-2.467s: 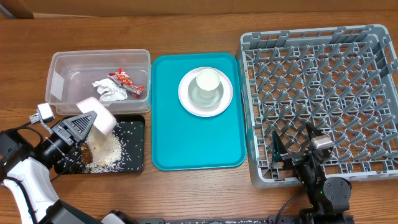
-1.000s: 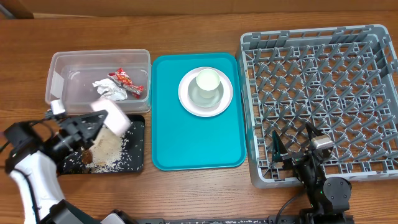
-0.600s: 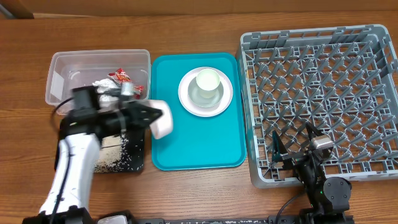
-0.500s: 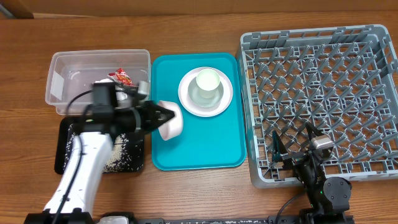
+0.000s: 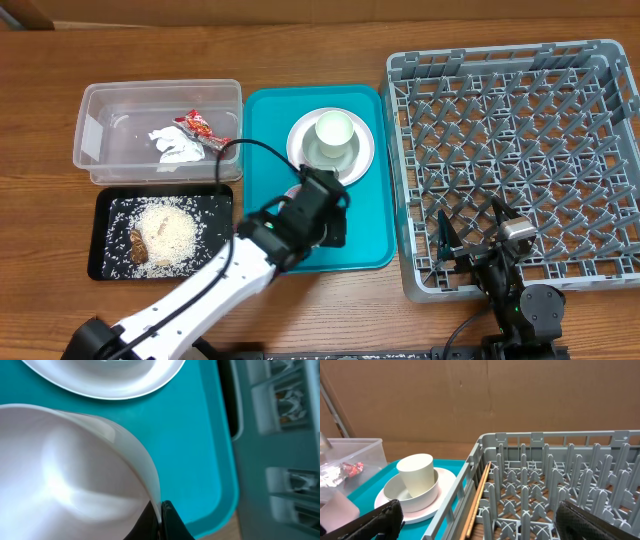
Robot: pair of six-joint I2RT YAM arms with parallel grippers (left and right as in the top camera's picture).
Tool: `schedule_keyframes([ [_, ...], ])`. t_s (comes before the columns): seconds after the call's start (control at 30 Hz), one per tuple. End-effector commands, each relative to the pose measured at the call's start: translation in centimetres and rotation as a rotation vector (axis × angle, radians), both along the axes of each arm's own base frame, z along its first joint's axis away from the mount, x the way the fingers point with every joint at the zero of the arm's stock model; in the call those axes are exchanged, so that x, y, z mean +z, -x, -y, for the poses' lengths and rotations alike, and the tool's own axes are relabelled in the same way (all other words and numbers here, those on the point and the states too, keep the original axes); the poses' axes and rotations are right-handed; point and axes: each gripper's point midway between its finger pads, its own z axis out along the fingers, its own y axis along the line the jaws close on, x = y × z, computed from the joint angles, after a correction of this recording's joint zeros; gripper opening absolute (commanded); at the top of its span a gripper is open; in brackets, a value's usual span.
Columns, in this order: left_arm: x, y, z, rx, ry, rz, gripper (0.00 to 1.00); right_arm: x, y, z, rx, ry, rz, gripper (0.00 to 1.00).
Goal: Sort waste into correct bins and load items into the dishwasher
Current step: 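Carry the empty pink bowl right and set it on the teal tray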
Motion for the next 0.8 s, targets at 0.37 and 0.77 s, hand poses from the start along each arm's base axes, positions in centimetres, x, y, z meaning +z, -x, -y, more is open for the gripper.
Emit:
schedule_keyframes([
  [0.37, -2.1, -1.5, -1.1, 0.082, -0.144, 0.033, 0.05, -0.1, -0.1, 0.3, -0.013, 0.002, 0.007, 1.00],
  [0.77, 2.9, -2.3, -0.6, 0.027, -0.192, 0.042, 0.56, -0.1, -0.1, 0.3, -0.013, 0.002, 0.007, 1.00],
])
